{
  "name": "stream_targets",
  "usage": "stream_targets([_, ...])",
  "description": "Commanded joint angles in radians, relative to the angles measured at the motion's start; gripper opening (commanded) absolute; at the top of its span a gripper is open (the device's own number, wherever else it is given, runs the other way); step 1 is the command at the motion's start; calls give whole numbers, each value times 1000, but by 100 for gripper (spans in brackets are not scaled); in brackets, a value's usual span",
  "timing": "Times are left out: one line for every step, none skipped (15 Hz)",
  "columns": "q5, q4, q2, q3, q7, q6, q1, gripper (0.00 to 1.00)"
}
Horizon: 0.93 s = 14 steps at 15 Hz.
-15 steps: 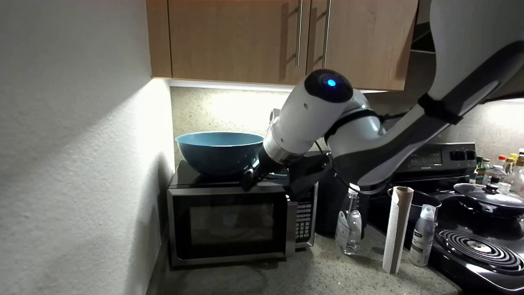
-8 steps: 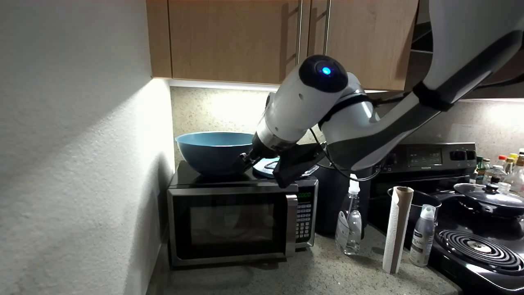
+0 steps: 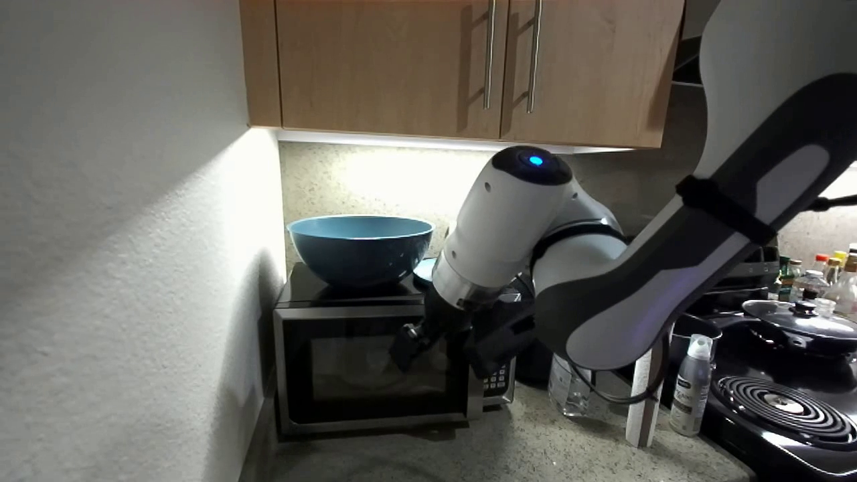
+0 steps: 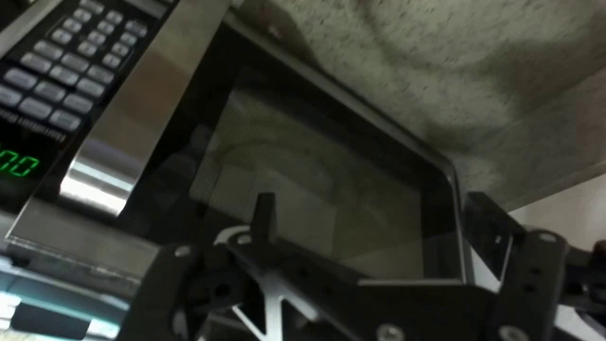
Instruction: Close the microwave door
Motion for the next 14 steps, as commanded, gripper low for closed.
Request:
stream_targets([280,-105,-60,274,-247,-62,-211,100])
stream_targets([364,-78,-50,350,-328,-92,-280,100])
stream_targets([391,-47,-36,351,-374,-101,-287,100])
stream_targets([340,-6,-15,319,-380,-85,-286,100])
stream_targets([340,16,-3,324,-414,-70,-308,100])
stream_targets([335,46,17,318,-441,-50,-327,100])
stream_targets([343,67,35,321,-474,-31,-352,100])
stream_targets([359,86,54,334,-514,-16,-385,100])
stream_targets([385,103,75,356,-545,-6,-421,100])
stream_targets([403,117,95,371,-563,-10,-451,100])
stream_targets([410,129,111,382,-573,-13,-474,100])
stream_targets([408,142,126,386,-577,-16,-490,100])
stream_targets([453,151,139,378,-617,-13,-485,100])
stream_targets([467,163,150,389,-629,-7,-497,100])
